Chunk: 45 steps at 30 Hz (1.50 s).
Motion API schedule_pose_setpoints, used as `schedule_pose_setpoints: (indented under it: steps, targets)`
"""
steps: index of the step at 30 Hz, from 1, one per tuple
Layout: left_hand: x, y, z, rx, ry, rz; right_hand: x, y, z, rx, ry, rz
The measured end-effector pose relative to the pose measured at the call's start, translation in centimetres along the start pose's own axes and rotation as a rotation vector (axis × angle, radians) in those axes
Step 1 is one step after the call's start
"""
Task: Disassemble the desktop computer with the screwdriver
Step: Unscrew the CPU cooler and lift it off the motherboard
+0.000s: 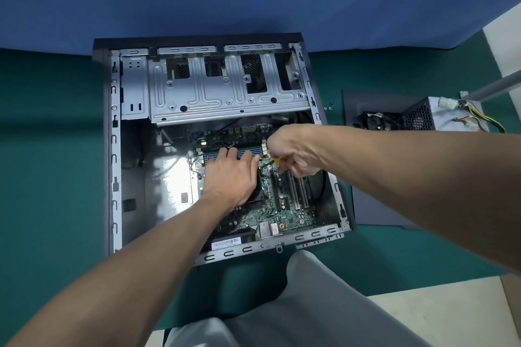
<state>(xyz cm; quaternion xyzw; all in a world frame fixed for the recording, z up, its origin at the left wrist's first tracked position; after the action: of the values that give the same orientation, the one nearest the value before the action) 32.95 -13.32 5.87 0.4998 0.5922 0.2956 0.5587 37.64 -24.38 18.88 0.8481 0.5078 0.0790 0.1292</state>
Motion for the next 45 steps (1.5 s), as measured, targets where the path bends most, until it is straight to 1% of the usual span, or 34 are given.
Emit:
schedule_pose_setpoints:
  steps: [1,2,3,5,7,9,11,13,14,15,17,18,19,20,21,22,23,24,25,26,27,29,31,34,35,36,37,38,39,41,42,43,44,45]
  targets:
    - [0.0,0.0,0.0,0.0,-0.001,-0.003,0.1,0.0,0.1,-0.086,0.088,-0.11]
    - [0.0,0.1,0.0,-0.001,-0.002,-0.007,0.3,-0.1,-0.2,-0.199,0.192,-0.271]
    - [-0.1,0.2,0.0,-0.004,-0.005,-0.011,0.5,-0.3,-0.4,-0.32,0.268,-0.486]
    - [-0.2,0.4,0.0,-0.007,-0.01,-0.011,0.7,-0.5,-0.7,-0.511,0.321,-0.85]
    - [-0.3,0.5,-0.1,0.002,-0.007,-0.009,0.8,-0.5,-1.0,-0.575,0.42,-1.197]
    - [-0.4,0.6,-0.1,0.013,-0.001,-0.004,0.7,-0.5,-1.1,-0.657,0.598,-1.557]
    - [-0.4,0.5,0.0,0.014,0.001,0.003,0.5,-0.5,-1.1,-0.716,0.736,-1.736]
    - [-0.3,0.5,0.0,0.005,-0.004,0.0,0.5,-0.4,-1.2,-0.742,0.787,-1.756]
    - [-0.3,0.5,-0.1,-0.001,-0.005,-0.006,0.6,-0.3,-1.1,-0.718,0.794,-1.686]
    - [-0.3,0.5,-0.1,-0.008,-0.005,-0.015,0.7,-0.2,-1.1,-0.685,0.779,-1.544]
    - [-0.2,0.4,-0.1,-0.019,-0.005,-0.022,0.6,0.1,-0.9,-0.62,0.69,-1.078]
    - [-0.2,0.3,-0.1,-0.019,-0.007,-0.017,0.6,0.1,-0.5,-0.588,0.6,-0.822]
    - [-0.2,0.2,-0.1,-0.019,-0.008,-0.009,0.6,0.3,-0.2,-0.541,0.462,-0.546]
    - [-0.2,0.1,-0.1,-0.021,-0.008,0.0,0.4,0.5,0.1,-0.464,0.311,-0.276]
    - [-0.1,0.1,-0.1,-0.023,-0.008,0.009,0.3,0.5,0.2,-0.346,0.157,-0.059]
    - [-0.1,0.0,0.0,-0.021,-0.007,0.016,0.1,0.5,0.3,-0.214,0.045,0.056]
    - [0.0,-0.1,0.0,-0.017,-0.007,0.02,-0.1,0.4,0.2,-0.123,0.003,0.069]
    - [0.0,-0.1,0.0,-0.015,-0.009,0.022,-0.3,0.4,0.3,-0.101,0.017,0.037]
    - [0.0,-0.1,0.0,-0.018,-0.01,0.025,-0.4,0.4,0.3,-0.147,0.075,-0.015]
    - [0.0,-0.1,0.0,-0.019,-0.011,0.026,-0.5,0.4,0.5,-0.242,0.16,-0.12]
    - [0.0,-0.1,0.0,-0.017,-0.009,0.023,-0.6,0.4,0.3,-0.351,0.23,-0.296]
    - [-0.1,-0.1,0.0,-0.012,-0.01,0.023,-0.9,0.1,-0.4,-0.507,0.34,-0.694]
    - [-0.1,0.0,0.0,-0.006,-0.007,0.026,-1.0,0.5,-1.0,-0.589,0.486,-1.025]
    - [-0.2,0.1,0.0,0.003,-0.003,0.001,-0.8,0.2,-1.5,-0.663,0.745,-1.471]
    - [-0.2,0.2,0.0,0.001,-0.007,-0.006,-0.7,0.0,-1.6,-0.686,0.81,-1.571]
    - [-0.2,0.2,0.0,-0.002,-0.008,-0.012,-0.6,-0.1,-1.8,-0.7,0.813,-1.611]
    - [-0.3,0.3,0.0,-0.004,-0.006,-0.014,-0.4,-0.1,-1.7,-0.708,0.805,-1.574]
    - [-0.3,0.3,-0.1,-0.004,-0.003,-0.012,-0.2,0.0,-1.5,-0.682,0.748,-1.462]
    - [-0.3,0.3,-0.1,-0.006,-0.001,-0.008,-0.2,0.0,-1.3,-0.654,0.697,-1.279]
    - [-0.2,0.1,-0.1,-0.007,-0.002,0.006,-0.1,0.0,-0.9,-0.565,0.534,-0.784]
    - [-0.1,0.1,0.0,-0.009,-0.004,0.014,0.1,0.2,-0.5,-0.512,0.423,-0.489]
    - [-0.1,0.0,0.0,-0.013,-0.004,0.016,0.2,0.3,-0.4,-0.426,0.279,-0.15]
    - [-0.1,0.0,0.0,-0.018,-0.001,0.015,0.1,0.3,-0.2,-0.295,0.118,0.137]
    - [-0.1,0.0,0.0,-0.019,0.003,0.017,0.1,0.2,-0.2,-0.166,-0.009,0.267]
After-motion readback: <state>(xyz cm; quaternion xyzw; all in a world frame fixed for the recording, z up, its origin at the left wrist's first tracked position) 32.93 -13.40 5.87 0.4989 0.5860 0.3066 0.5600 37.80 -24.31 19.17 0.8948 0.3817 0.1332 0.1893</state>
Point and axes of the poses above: each hand's wrist, its own z-axis towards the middle knuckle, its own y-axis out of the back of the hand, x = y × z, the point moved 1 cm from there along z, towards the middle knuckle, and after that the axes turned 12 degrees about -z, right-handed, at the moved point
